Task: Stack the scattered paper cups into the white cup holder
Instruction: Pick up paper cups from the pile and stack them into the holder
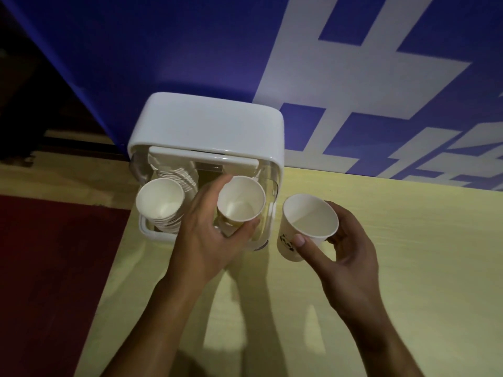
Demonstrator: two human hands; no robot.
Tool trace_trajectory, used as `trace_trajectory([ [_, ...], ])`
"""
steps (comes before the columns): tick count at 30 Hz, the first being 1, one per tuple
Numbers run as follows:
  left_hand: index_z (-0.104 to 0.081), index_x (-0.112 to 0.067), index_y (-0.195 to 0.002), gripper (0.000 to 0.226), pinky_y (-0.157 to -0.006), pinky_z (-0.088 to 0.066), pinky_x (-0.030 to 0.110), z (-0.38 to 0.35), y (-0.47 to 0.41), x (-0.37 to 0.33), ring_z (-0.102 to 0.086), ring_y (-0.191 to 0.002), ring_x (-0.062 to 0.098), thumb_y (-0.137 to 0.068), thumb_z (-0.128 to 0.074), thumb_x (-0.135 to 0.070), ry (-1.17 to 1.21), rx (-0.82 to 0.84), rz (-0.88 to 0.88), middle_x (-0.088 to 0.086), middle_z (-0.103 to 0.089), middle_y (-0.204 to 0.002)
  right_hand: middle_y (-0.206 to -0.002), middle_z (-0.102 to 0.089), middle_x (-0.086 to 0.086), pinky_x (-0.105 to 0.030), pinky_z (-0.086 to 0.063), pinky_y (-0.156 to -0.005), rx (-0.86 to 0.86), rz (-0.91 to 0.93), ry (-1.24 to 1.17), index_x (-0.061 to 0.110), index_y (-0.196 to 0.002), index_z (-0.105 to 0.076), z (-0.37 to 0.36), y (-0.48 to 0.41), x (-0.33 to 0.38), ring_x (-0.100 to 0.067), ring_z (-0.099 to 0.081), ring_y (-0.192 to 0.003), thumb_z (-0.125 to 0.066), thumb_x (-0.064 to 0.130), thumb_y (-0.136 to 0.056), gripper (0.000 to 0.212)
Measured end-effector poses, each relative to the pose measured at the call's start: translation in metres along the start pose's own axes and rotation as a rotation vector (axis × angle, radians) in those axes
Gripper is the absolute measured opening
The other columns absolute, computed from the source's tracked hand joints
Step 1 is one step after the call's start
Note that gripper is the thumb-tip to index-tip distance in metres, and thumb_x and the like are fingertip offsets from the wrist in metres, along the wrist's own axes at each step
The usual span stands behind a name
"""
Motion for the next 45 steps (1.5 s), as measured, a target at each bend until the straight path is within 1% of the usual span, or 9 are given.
trace_trajectory([
  [7,-0.053,-0.024,-0.145,0.073,-0.107,-0.043,0.022,-0.009,0.006,0.022,-0.051,-0.135,0.011,-0.081,-0.078,-0.050,0.070,0.044,0.069,-0.008,-0.056,-0.145,-0.122,-0.072,0.009,-0.053,-0.055,-0.095,0.001,-0.004,-0.003,0.038,-0.120,-0.066,-0.002,0.000,-0.002,-0.019,-0.068,-0.112,-0.084,0.047,-0.070,0.053],
  [12,-0.053,-0.032,-0.146,0.074,-0.106,-0.050,0.041,-0.011,0.009,0.029,-0.053,-0.134,0.013,-0.079,-0.081,-0.047,0.124,0.034,0.147,-0.012,-0.058,-0.142,-0.121,-0.071,0.012,-0.050,-0.056,-0.096,-0.002,-0.002,0.002,0.040,-0.118,-0.066,-0.002,0.000,0.002,-0.017,-0.068,-0.113,-0.085,0.049,-0.068,0.054],
  [16,-0.048,-0.040,-0.146,0.068,-0.105,-0.050,0.036,-0.007,0.013,0.021,-0.054,-0.134,0.011,-0.084,-0.074,-0.055,0.179,0.029,0.132,-0.019,-0.056,-0.143,-0.121,-0.071,0.013,-0.047,-0.056,-0.097,-0.011,0.020,0.006,0.035,-0.120,-0.064,-0.003,-0.001,0.012,-0.015,-0.067,-0.114,-0.089,0.041,-0.069,0.057],
  [20,-0.049,-0.029,-0.150,0.062,-0.112,-0.046,0.035,0.013,0.020,0.012,-0.052,-0.139,0.007,-0.094,-0.059,-0.054,0.224,-0.066,0.127,-0.017,-0.055,-0.148,-0.122,-0.070,0.009,-0.039,-0.055,-0.097,-0.024,0.093,-0.039,0.032,-0.122,-0.062,-0.012,-0.009,0.032,-0.018,-0.067,-0.115,-0.089,0.039,-0.069,0.059],
  [25,-0.054,-0.024,-0.147,0.051,-0.105,-0.048,0.025,0.029,0.013,-0.012,-0.056,-0.135,0.007,-0.101,-0.050,-0.046,0.298,-0.095,0.073,-0.013,-0.060,-0.143,-0.121,-0.068,0.012,-0.033,-0.054,-0.097,0.037,0.149,-0.033,0.030,-0.122,-0.061,-0.047,-0.020,0.049,-0.016,-0.066,-0.117,-0.094,0.031,-0.071,0.062],
  [30,-0.058,-0.017,-0.142,0.047,-0.105,-0.051,0.048,0.029,0.005,-0.016,-0.058,-0.132,0.023,-0.106,-0.042,-0.040,0.290,-0.092,0.044,-0.002,-0.065,-0.138,-0.121,-0.069,0.017,-0.023,-0.052,-0.095,0.079,0.182,-0.035,0.032,-0.124,-0.061,-0.075,-0.022,0.049,-0.009,-0.065,-0.118,-0.096,0.025,-0.070,0.065],
  [34,-0.060,-0.021,-0.140,0.043,-0.100,-0.053,0.040,0.023,0.005,-0.007,-0.064,-0.120,0.021,-0.107,-0.040,-0.038,0.293,-0.076,0.078,-0.003,-0.068,-0.129,-0.119,-0.069,0.019,-0.028,-0.052,-0.097,0.090,0.158,0.049,0.033,-0.123,-0.063,-0.085,-0.020,0.035,-0.007,-0.064,-0.118,-0.095,0.037,-0.071,0.061],
  [39,-0.063,-0.024,-0.138,0.038,-0.091,-0.050,0.018,0.015,0.005,0.005,-0.065,-0.113,0.016,-0.107,-0.042,-0.034,0.249,-0.050,0.133,-0.012,-0.067,-0.125,-0.123,-0.067,0.017,-0.020,-0.050,-0.095,0.094,0.115,0.102,0.033,-0.126,-0.063,-0.089,-0.022,0.015,-0.003,-0.061,-0.119,-0.093,0.044,-0.072,0.063],
  [45,-0.064,-0.025,-0.136,0.037,-0.089,-0.050,0.018,0.010,0.003,0.011,-0.067,-0.108,0.015,-0.107,-0.044,-0.033,0.224,-0.038,0.156,-0.012,-0.070,-0.120,-0.126,-0.067,0.017,-0.021,-0.050,-0.096,0.144,0.130,0.127,0.033,-0.131,-0.061,-0.092,-0.024,0.012,-0.007,-0.061,-0.122,-0.091,0.042,-0.076,0.063],
])
Point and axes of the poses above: each hand's wrist, its own y-axis away from the middle knuckle, its own z-axis out of the back of the hand, x = y × z, the point moved 9 cm from there along -y, towards the middle knuckle
